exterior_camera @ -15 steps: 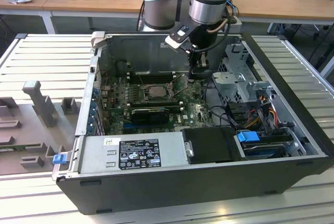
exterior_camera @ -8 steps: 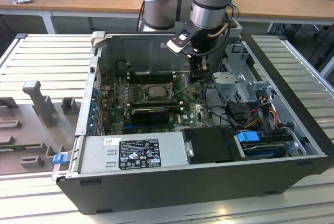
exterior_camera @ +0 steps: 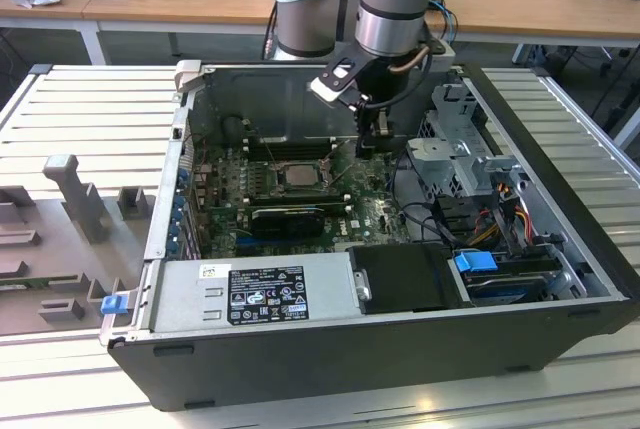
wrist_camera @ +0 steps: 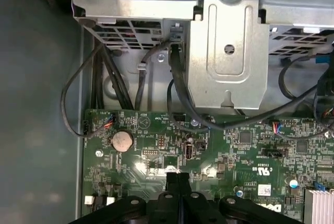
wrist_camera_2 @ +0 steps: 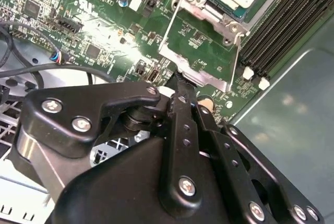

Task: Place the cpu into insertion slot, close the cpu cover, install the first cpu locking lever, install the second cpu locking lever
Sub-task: 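Close the cpu cover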

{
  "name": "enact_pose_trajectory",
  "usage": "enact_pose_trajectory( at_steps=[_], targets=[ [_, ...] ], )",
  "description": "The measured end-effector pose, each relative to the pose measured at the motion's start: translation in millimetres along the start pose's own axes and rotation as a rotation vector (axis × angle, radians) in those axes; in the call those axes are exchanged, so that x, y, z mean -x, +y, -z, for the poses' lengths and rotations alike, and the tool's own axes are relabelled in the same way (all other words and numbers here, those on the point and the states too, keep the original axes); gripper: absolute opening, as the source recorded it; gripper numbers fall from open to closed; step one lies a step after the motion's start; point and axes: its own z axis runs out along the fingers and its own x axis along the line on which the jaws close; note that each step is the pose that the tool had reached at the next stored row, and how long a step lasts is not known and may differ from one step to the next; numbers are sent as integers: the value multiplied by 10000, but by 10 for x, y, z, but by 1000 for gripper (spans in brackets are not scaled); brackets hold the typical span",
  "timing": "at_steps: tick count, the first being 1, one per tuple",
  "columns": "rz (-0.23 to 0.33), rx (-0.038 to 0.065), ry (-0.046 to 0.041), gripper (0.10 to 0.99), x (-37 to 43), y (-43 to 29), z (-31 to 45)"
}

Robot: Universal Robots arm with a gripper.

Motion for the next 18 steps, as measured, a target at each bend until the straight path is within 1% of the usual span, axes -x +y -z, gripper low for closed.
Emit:
enact_pose_trajectory(
  at_steps=[4, 6, 9, 11, 14, 16, 18],
  targets=[
    [-2, -1, -1, 106, -1, -50, 0],
    [0, 0, 0, 106, -3, -98, -1],
    [1, -1, 0, 106, -6, -179, 0],
    [0, 0, 0, 106, -9, -286, 0],
    [1, 0, 1, 106, -13, -369, 0],
    [-1, 0, 0, 106, -14, -406, 1],
    [-1, 0, 0, 106, -16, -458, 1]
  ],
)
